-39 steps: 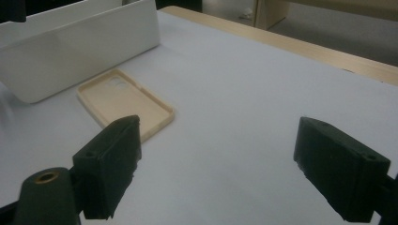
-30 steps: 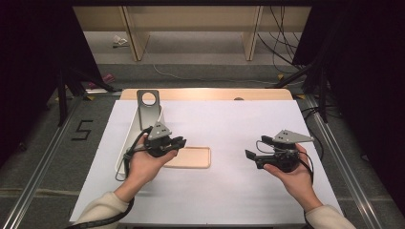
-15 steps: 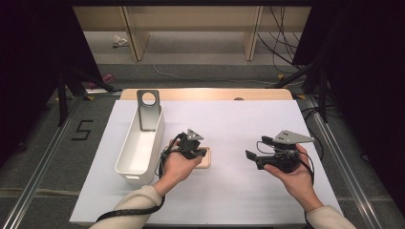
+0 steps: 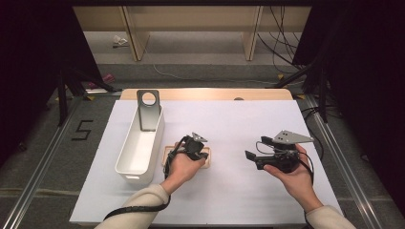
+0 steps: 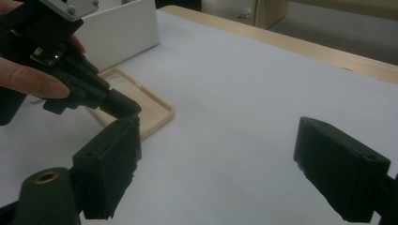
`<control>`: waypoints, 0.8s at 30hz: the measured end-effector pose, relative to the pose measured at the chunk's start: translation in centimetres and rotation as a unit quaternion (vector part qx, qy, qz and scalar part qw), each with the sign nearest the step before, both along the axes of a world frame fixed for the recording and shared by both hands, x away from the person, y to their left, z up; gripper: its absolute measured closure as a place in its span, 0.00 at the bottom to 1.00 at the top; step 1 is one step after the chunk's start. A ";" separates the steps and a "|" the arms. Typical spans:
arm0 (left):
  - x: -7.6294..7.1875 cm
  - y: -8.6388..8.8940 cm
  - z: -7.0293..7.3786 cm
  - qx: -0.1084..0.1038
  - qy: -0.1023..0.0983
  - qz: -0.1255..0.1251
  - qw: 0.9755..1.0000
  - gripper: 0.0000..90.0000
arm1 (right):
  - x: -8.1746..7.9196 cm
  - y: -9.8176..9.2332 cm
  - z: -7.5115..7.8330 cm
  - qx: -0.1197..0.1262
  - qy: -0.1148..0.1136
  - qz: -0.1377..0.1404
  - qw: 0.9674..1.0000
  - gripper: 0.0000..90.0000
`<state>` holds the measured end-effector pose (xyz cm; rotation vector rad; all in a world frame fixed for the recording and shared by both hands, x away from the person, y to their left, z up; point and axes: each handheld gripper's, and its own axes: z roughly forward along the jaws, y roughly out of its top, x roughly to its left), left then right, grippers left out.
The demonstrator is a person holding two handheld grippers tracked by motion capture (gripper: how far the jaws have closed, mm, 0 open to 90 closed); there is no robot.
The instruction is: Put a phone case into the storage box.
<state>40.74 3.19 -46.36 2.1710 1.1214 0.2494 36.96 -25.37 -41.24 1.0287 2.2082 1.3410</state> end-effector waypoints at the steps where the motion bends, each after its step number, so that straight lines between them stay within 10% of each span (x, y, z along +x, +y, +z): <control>1: 0.0 0.0 0.0 0.000 0.000 0.000 1.000 1.00 | 0.0 0.0 0.0 0.000 0.001 0.000 1.000 0.18; 24: -1.0 -0.4 -1.1 0.009 0.028 -0.021 0.999 1.00 | 0.0 0.0 0.0 0.000 0.000 0.001 1.000 0.18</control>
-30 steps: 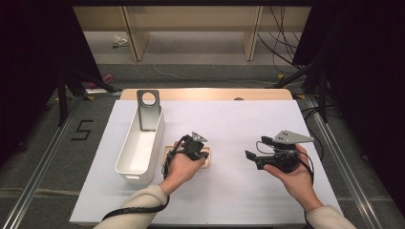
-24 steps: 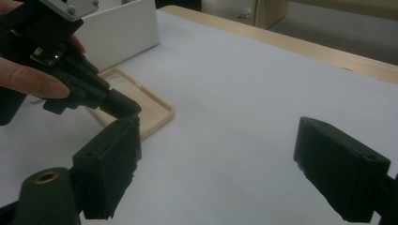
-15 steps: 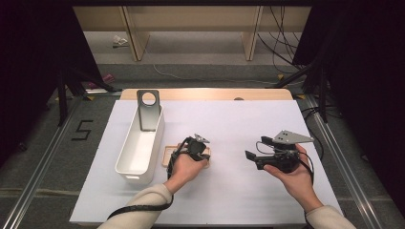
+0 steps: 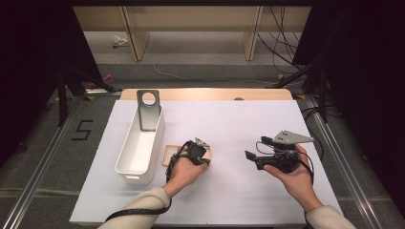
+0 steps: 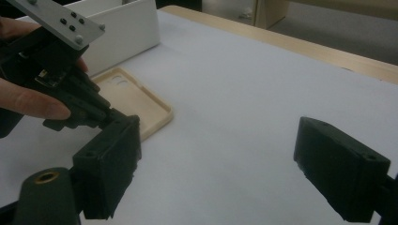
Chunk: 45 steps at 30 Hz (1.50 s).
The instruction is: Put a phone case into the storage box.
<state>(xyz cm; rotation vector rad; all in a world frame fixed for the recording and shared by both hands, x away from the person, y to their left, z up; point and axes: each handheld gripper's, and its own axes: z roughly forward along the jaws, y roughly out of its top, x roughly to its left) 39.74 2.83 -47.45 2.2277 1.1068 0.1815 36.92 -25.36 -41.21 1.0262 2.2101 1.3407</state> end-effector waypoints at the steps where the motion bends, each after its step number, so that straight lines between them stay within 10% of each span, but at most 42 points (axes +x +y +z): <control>1: 0.0 0.0 0.0 0.000 0.000 0.000 1.000 1.00 | 0.0 0.0 0.0 0.000 0.000 0.000 1.000 0.18; 20: -4.6 3.6 1.0 0.050 0.039 -0.076 0.995 1.00 | 0.0 0.1 0.0 0.000 0.001 -0.001 1.000 0.18; 45: -6.5 8.1 1.2 0.097 0.040 -0.078 0.991 1.00 | 0.0 0.1 -0.1 0.000 0.002 -0.002 1.000 0.18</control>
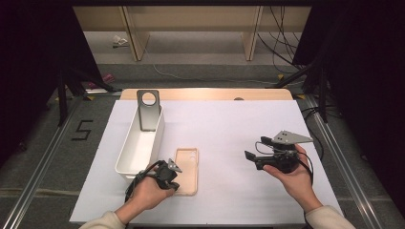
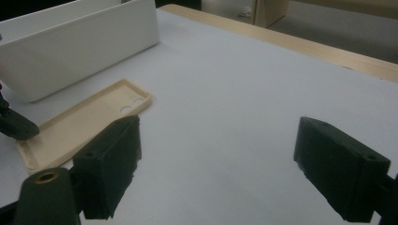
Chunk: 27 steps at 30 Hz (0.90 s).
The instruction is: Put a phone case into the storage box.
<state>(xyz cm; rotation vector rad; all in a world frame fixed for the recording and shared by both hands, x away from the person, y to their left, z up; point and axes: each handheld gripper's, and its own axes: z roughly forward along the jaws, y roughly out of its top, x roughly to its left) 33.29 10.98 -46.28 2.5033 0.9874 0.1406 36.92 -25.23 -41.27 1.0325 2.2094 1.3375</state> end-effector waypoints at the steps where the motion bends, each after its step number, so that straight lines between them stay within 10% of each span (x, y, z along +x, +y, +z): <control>1: 0.0 0.0 0.0 0.000 -0.001 -0.001 1.000 1.00 | 0.0 0.0 0.0 0.000 -0.001 0.000 1.000 0.18; 12: -0.3 -0.2 1.7 -0.029 -0.042 -0.068 0.996 0.66 | 0.0 -0.1 0.1 -0.001 0.000 0.001 1.000 0.18; 19: -1.0 -0.6 3.3 -0.030 -0.064 -0.141 0.987 0.36 | 0.0 -0.1 0.1 -0.001 0.000 0.001 1.000 0.18; 27: -0.8 -0.4 3.4 -0.024 -0.079 -0.150 0.985 0.22 | 0.0 -0.1 0.1 -0.001 -0.001 0.001 1.000 0.18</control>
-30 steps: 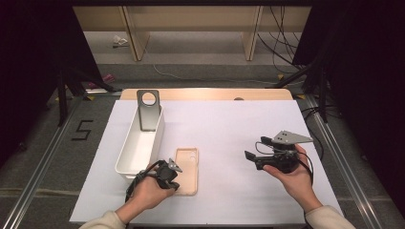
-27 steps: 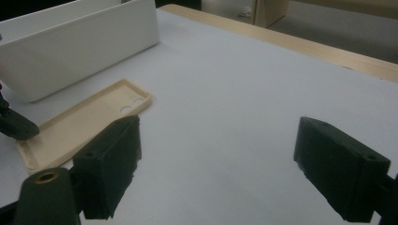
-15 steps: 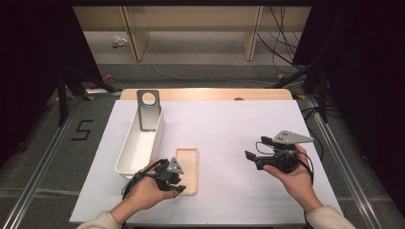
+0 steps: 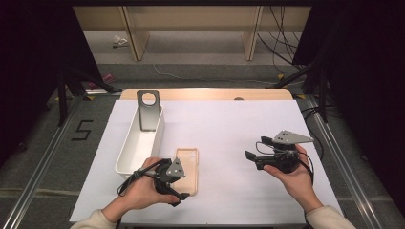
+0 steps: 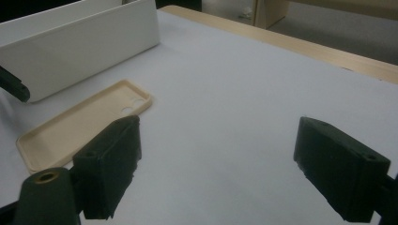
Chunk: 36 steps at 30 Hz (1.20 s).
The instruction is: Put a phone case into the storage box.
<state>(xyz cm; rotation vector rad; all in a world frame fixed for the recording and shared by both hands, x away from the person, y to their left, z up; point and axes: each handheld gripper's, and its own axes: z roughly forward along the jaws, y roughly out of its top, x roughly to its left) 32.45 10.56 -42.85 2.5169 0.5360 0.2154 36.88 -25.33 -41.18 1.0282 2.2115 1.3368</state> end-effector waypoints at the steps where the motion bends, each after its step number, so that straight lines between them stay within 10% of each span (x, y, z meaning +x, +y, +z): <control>1: 0.0 0.0 0.0 0.001 0.000 0.000 1.000 0.22 | 0.0 0.0 0.0 0.000 0.000 0.000 1.000 0.18; 13: 0.1 -0.3 -0.1 0.036 -0.012 -0.030 0.999 0.25 | -0.1 0.1 0.0 -0.001 0.000 0.000 1.000 0.18; 36: 0.5 -2.4 -2.2 0.135 -0.027 -0.093 0.986 0.33 | -0.1 0.1 0.0 0.000 0.000 0.000 1.000 0.18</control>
